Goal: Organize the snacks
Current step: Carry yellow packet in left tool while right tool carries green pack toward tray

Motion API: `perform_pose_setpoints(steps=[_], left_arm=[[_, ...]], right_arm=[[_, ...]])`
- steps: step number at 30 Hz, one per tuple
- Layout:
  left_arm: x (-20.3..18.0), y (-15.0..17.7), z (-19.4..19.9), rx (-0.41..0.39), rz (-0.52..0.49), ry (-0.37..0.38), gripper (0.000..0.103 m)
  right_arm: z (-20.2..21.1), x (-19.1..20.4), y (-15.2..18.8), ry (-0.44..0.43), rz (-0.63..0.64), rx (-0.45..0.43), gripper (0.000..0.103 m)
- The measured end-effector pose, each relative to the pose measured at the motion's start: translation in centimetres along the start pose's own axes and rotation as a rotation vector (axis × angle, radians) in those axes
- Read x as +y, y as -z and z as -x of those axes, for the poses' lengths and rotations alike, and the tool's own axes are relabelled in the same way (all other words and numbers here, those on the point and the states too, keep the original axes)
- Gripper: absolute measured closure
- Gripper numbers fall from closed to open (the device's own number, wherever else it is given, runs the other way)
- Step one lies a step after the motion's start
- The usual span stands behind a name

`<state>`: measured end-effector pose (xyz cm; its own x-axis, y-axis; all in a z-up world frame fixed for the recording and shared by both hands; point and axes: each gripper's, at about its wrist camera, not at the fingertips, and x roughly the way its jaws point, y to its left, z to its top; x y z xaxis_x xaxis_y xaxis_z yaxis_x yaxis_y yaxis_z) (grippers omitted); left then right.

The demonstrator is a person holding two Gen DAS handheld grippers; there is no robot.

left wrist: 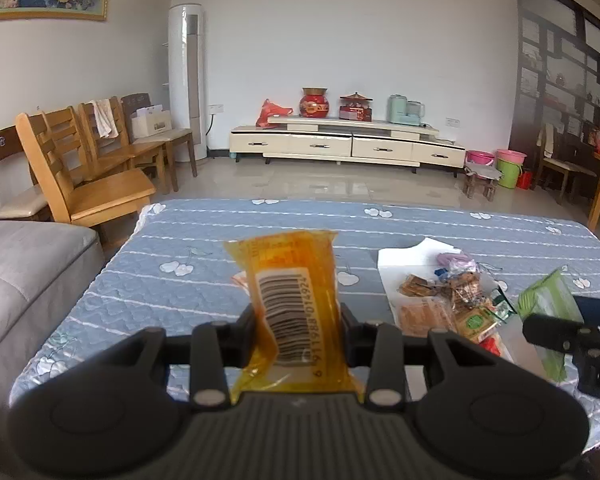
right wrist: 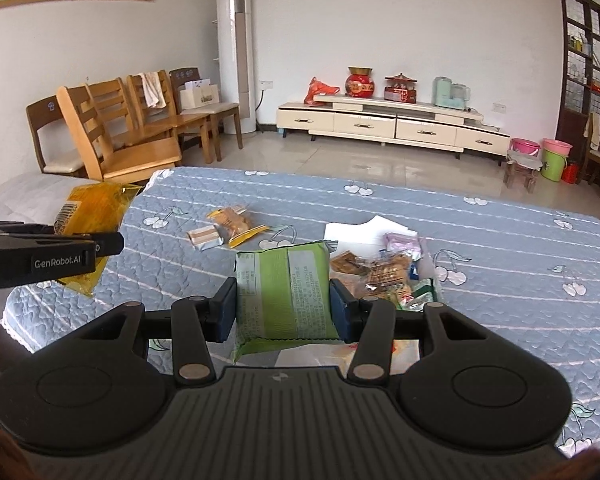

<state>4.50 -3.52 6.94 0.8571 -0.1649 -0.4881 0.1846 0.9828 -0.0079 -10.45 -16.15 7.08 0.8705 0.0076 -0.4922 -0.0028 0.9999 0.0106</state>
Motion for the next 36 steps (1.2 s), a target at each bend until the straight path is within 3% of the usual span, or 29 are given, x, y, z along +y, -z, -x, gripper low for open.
perform_pose_setpoints(steps=[36], left_arm=[[-5.3, -0.1, -0.3, -0.008, -0.093, 0.118, 0.065]], right_arm=[[2.3, -0.8, 0.4, 0.11, -0.036, -0.045, 0.044]])
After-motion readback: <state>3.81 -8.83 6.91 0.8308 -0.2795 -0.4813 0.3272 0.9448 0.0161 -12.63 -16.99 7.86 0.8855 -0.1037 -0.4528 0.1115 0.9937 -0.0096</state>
